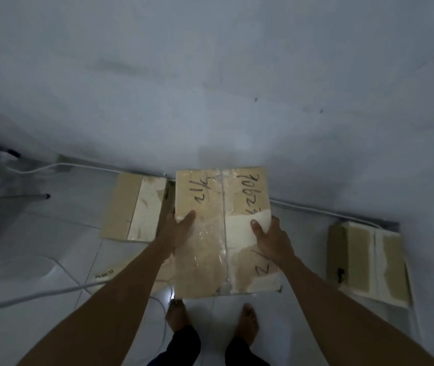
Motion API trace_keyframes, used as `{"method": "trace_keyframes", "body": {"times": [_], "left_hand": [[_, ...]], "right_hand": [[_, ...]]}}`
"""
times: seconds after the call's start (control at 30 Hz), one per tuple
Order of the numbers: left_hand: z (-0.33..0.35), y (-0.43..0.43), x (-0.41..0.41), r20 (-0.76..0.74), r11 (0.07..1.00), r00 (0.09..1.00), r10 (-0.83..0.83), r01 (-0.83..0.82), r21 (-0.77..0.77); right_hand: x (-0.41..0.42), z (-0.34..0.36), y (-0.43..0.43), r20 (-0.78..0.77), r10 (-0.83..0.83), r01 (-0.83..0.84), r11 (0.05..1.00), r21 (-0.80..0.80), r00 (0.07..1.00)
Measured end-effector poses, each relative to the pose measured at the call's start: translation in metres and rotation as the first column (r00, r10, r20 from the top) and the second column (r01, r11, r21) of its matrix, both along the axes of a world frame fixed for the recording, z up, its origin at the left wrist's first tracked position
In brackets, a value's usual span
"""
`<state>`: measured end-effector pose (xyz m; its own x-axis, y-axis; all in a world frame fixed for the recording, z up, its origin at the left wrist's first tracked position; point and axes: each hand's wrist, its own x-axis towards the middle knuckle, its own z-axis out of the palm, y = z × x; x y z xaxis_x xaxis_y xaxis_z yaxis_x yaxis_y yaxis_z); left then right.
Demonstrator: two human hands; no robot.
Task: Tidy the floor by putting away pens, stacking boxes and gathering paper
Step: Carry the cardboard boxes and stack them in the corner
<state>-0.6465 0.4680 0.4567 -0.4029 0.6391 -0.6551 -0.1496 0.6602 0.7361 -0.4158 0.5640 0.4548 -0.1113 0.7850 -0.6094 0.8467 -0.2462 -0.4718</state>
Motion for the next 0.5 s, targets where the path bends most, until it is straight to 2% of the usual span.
{"method": "trace_keyframes", "body": {"times": [0.2, 0.4, 0.5], "left_hand": [[0.059, -0.014, 0.011, -0.057, 0.995, 0.994, -0.098, 0.098, -0.001], [0.167, -0.01, 0.026, -0.12, 0.993, 0.988, -0.098, 0.105, 0.056], [0.206, -0.01, 0.03, -0.072, 0.994, 0.996, -0.058, 0.065, 0.093]], "right_hand": [[0.026, 0.1, -0.009, 0.002, 0.009, -0.009, 0.997, 0.081, 1.0], [0.035, 0.185, -0.01, -0.037, 0.013, -0.006, 0.982, 0.187, 0.999], [0.037, 0.223, -0.009, -0.039, 0.009, 0.0, 0.973, 0.232, 0.999]]}}
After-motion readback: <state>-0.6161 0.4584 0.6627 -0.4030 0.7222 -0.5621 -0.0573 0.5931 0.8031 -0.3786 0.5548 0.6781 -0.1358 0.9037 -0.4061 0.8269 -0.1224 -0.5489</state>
